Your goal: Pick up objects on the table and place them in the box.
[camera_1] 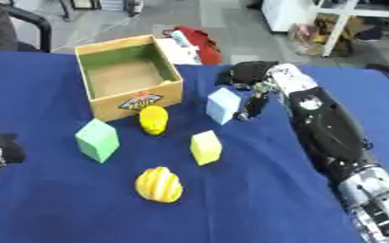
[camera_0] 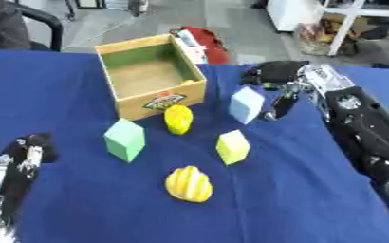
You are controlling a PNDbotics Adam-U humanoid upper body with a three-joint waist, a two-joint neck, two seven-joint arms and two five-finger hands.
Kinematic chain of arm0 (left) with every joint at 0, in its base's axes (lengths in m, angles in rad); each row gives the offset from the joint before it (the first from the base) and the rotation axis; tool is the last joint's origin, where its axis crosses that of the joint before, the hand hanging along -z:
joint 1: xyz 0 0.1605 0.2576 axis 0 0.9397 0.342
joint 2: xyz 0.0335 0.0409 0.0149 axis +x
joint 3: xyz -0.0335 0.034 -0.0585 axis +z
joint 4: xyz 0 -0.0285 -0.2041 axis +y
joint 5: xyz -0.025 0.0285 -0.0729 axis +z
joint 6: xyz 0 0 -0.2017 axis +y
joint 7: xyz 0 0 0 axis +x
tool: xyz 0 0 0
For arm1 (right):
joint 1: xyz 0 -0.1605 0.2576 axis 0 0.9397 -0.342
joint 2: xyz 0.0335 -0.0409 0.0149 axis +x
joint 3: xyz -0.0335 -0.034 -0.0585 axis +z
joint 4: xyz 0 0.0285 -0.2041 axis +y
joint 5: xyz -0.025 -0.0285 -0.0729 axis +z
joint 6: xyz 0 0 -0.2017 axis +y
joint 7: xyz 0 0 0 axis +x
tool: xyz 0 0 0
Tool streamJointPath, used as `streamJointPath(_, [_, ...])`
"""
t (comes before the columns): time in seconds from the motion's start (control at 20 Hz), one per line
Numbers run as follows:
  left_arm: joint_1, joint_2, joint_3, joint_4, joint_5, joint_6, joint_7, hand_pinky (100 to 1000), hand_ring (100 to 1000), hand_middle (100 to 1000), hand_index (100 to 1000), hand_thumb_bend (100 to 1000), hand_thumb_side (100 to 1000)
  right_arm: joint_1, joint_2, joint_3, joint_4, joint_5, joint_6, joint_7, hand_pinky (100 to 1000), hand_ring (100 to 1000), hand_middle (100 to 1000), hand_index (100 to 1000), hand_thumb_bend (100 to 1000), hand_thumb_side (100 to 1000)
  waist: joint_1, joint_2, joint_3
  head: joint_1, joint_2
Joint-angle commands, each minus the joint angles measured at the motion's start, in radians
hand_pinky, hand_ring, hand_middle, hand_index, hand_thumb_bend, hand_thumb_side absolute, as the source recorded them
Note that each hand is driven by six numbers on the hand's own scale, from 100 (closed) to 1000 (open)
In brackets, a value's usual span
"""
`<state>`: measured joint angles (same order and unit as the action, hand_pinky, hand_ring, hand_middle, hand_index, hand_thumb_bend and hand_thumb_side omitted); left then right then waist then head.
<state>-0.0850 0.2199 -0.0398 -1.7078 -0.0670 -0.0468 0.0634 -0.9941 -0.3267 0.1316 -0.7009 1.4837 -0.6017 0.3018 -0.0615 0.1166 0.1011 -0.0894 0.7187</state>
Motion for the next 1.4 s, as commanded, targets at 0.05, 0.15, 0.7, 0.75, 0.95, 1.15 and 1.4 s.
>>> streamJointPath(0.05, [-0.017,0.018,-0.004,-0.017,-0.001,-0.002,-0.004,633,567,533,724,100,712,-0.029,-0.009,-0.018,0.003,0.018,0.013,-0.011,1000,1000,1000,1000,325,368,-0.002,0.005,0.003,-0.005,-0.015])
streamJointPath(0.15, [-0.019,0.018,-0.005,-0.017,-0.001,-0.002,-0.005,633,567,533,724,100,712,-0.031,-0.005,-0.024,0.010,0.023,0.020,-0.014,1000,1000,1000,1000,322,367,-0.002,0.007,0.006,-0.006,-0.017])
streamJointPath(0.7, [-0.026,0.020,-0.007,-0.018,-0.001,-0.001,-0.007,633,566,533,724,100,714,-0.043,0.013,-0.052,0.037,0.040,0.058,-0.014,1000,1000,1000,1000,298,361,-0.006,0.018,0.019,-0.012,-0.025])
streamJointPath(0.75, [-0.027,0.020,-0.007,-0.019,-0.001,-0.002,-0.007,633,566,533,724,100,714,-0.044,0.013,-0.055,0.040,0.041,0.061,-0.013,1000,1000,1000,1000,296,361,-0.007,0.019,0.020,-0.012,-0.026])
streamJointPath(0.95, [-0.028,0.021,-0.007,-0.019,-0.001,-0.001,-0.007,633,566,533,724,100,714,-0.046,0.018,-0.062,0.051,0.048,0.074,-0.005,1000,1000,1000,1000,294,363,-0.007,0.021,0.024,-0.013,-0.027])
streamJointPath(1.15, [-0.029,0.021,-0.007,-0.019,-0.001,-0.001,-0.008,633,566,532,724,100,715,-0.046,0.022,-0.069,0.060,0.053,0.085,0.001,1000,1000,1000,1000,282,361,-0.008,0.023,0.026,-0.014,-0.027])
streamJointPath(1.4, [-0.030,0.021,-0.008,-0.019,-0.001,-0.001,-0.009,634,566,532,724,100,716,-0.044,0.026,-0.083,0.081,0.057,0.106,0.009,979,1000,1000,1000,252,351,-0.008,0.026,0.027,-0.016,-0.029])
